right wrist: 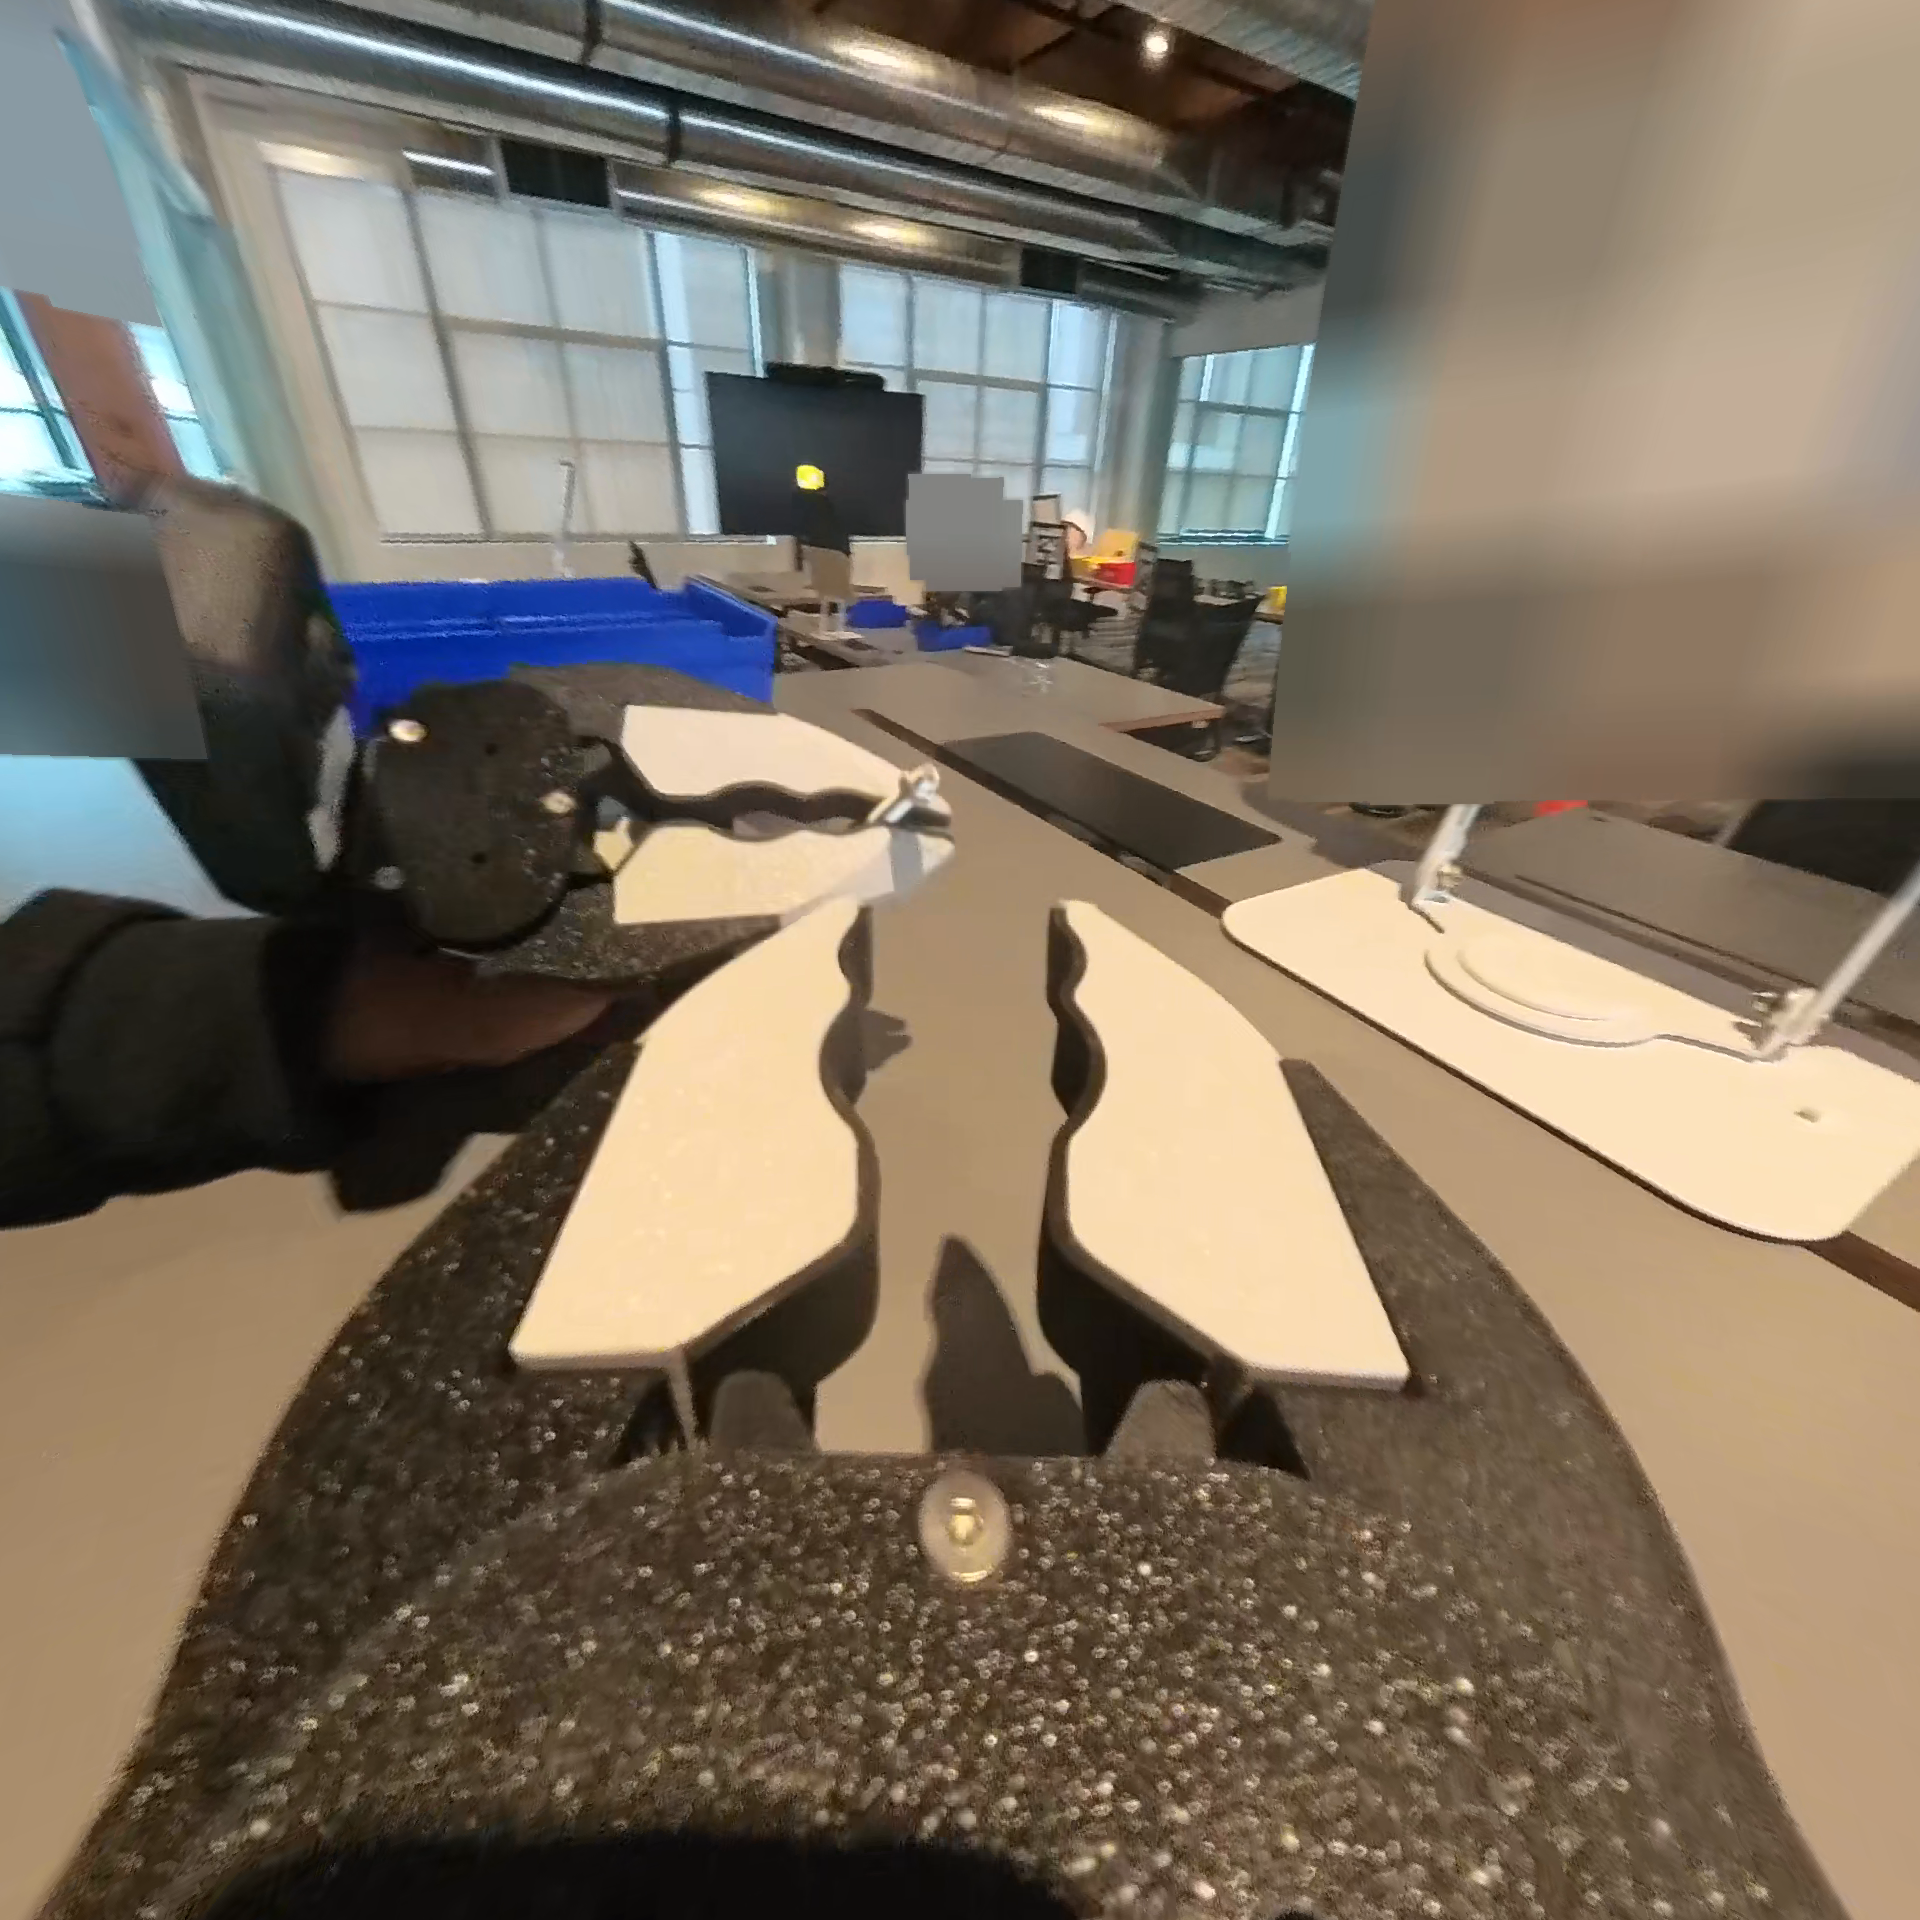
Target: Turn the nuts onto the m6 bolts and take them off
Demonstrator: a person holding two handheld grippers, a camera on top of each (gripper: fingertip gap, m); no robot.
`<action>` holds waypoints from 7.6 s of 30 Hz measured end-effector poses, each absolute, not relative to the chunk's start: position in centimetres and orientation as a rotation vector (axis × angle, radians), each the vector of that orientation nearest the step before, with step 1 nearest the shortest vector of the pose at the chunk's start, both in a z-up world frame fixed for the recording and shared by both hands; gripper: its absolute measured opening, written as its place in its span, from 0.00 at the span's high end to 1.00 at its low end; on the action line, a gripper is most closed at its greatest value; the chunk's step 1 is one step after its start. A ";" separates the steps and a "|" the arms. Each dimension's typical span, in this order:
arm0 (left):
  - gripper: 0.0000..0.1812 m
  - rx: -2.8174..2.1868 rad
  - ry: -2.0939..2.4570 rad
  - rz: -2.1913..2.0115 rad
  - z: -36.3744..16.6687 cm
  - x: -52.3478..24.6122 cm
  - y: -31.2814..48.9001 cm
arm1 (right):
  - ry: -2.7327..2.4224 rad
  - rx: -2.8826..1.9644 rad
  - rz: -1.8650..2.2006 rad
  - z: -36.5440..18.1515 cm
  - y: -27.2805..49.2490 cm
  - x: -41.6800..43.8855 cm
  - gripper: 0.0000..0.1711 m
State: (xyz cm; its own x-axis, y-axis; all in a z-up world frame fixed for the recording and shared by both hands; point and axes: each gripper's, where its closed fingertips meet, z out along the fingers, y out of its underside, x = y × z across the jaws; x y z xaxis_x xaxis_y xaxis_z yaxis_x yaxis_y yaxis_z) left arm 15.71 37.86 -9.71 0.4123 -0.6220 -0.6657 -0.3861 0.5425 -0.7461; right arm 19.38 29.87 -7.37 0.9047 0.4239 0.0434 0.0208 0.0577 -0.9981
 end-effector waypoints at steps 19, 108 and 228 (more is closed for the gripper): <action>0.97 -0.973 1.311 -0.361 -9.8 18.6 33.2 | -0.305 -1.418 0.240 -6.1 28.1 19.5 0.87; 0.97 -0.557 1.770 -0.007 -12.9 18.2 30.4 | -0.183 -1.950 0.856 -12.7 27.9 17.2 0.84; 0.97 -0.725 1.856 -0.248 -14.1 17.5 29.7 | -0.629 -1.833 0.303 -12.1 27.0 17.6 0.81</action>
State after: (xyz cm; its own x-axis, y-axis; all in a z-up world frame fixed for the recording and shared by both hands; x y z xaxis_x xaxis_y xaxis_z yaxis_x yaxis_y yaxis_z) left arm 17.48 29.75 -14.07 -0.2378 -0.5871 -0.7738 -0.3630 0.7926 -0.4899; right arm 17.60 26.96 -12.12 0.8249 0.5568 0.0975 0.2712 -0.2385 -0.9325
